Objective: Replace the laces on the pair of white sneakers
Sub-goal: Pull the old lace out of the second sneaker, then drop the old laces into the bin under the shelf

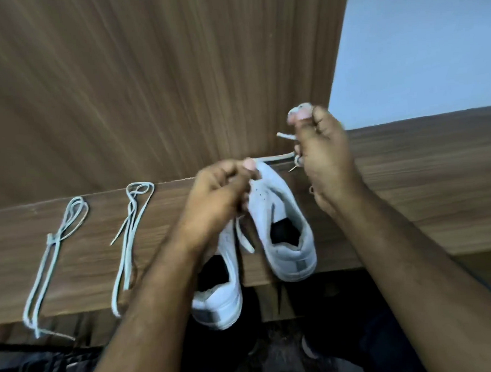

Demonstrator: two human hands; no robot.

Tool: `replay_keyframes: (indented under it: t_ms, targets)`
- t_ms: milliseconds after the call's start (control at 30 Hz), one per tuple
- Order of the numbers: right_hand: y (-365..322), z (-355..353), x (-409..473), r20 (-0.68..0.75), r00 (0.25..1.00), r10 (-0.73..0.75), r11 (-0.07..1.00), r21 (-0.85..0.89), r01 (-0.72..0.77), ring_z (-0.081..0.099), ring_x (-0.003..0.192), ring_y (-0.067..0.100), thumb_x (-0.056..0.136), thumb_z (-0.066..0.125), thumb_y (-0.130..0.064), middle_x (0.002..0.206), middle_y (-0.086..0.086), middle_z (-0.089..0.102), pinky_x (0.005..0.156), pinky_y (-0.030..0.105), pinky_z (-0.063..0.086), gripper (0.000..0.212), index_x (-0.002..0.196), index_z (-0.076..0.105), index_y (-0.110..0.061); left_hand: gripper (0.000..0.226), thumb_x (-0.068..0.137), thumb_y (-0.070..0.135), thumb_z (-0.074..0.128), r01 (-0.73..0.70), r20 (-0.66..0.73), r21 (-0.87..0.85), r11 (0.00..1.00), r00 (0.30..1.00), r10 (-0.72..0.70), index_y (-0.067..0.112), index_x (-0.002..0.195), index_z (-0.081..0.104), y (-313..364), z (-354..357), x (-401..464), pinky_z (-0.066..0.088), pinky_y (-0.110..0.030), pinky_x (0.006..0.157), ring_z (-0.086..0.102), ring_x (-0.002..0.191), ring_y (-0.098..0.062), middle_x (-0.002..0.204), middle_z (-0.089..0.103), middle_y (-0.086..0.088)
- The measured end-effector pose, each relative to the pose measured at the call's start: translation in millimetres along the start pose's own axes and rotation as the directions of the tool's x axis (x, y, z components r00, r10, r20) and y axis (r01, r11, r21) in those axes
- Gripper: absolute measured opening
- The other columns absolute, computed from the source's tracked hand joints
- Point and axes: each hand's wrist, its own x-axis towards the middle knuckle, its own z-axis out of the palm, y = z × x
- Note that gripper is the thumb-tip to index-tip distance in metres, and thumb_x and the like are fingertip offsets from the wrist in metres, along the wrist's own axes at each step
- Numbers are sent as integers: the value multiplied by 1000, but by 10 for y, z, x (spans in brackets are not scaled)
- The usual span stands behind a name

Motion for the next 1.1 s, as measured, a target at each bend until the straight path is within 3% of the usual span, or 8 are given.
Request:
replay_keyframes:
  t_ms: [133, 233, 300, 467, 633, 767, 933, 1100]
  targets:
    - [134, 53, -184, 371, 852, 369, 924, -51, -379, 54, 66, 11, 88, 34, -79, 81, 1, 65, 60, 29, 38, 65, 88, 69, -24, 23, 106, 22, 42, 8, 29, -622, 783, 1000, 12, 14, 94, 60, 238, 267, 156, 52, -24, 66, 53, 66, -11, 67, 50, 2]
    - [115, 49, -287, 563, 696, 445, 860, -53, -508, 65, 82, 33, 70, 24, -95, 108, 23, 71, 63, 34, 39, 97, 116, 67, -22, 22, 107, 22, 40, -24, 0, -705, 708, 999, 33, 17, 94, 58, 411, 464, 373, 54, -26, 62, 56, 67, -11, 70, 55, 4]
    - [7, -156, -268, 631, 630, 453, 835, -53, -548, 63, 65, 32, 82, 18, -87, 87, 19, 70, 55, 27, 39, 97, 114, 66, -8, 19, 107, 17, 41, -75, -42, -700, 711, 997, 63, 15, 99, 59, 509, 563, 529, 54, -27, 64, 59, 71, -14, 73, 58, 1]
    - [-151, -707, -100, 578, 721, 382, 902, -61, -428, 37, 52, 4, 101, 49, -45, 59, -8, 51, 50, 18, 29, 33, 85, 65, -21, 19, 105, 7, 45, -75, -86, -470, 879, 995, 39, 13, 98, 62, 396, 798, 803, 54, -30, 78, 65, 76, -14, 76, 66, -1]
    - [118, -1018, 335, 70, 985, 160, 914, -386, -121, 55, 58, 12, 102, 50, -41, 63, -6, 60, 56, 29, 45, 35, 86, 66, -14, 14, 101, 1, 53, -18, 58, -136, 991, 998, 26, 7, 104, 65, 85, 1152, 996, 58, -33, 81, 67, 85, -19, 94, 74, -10]
    - [416, -1007, 632, 76, 992, 106, 778, -627, -35, 60, 78, 21, 104, 43, -41, 83, 3, 64, 67, 34, 43, 38, 99, 65, -10, 11, 97, 1, 60, 53, 70, 109, 993, 996, -61, 6, 101, 69, -164, 1401, 1232, 57, -34, 80, 68, 81, -20, 92, 73, -16]
    - [684, -1089, 758, 236, 923, 303, 522, -852, 46, 62, 89, 23, 105, 39, -42, 97, 7, 65, 73, 32, 44, 39, 108, 66, -14, 26, 89, 11, 63, 59, 4, 695, 716, 996, -87, 11, 114, 68, -450, 1376, 1472, 54, -36, 80, 66, 99, -26, 107, 71, -8]
    - [813, -1269, 811, 106, 986, 129, 431, -901, 41, 61, 82, 18, 92, 66, -28, 89, -1, 61, 71, 34, 52, 8, 90, 64, -20, 63, 87, 19, 71, -207, 275, 871, 445, 957, -95, 18, 143, 44, -611, 1362, 1602, 47, -45, 101, 52, 123, -32, 132, 51, -12]
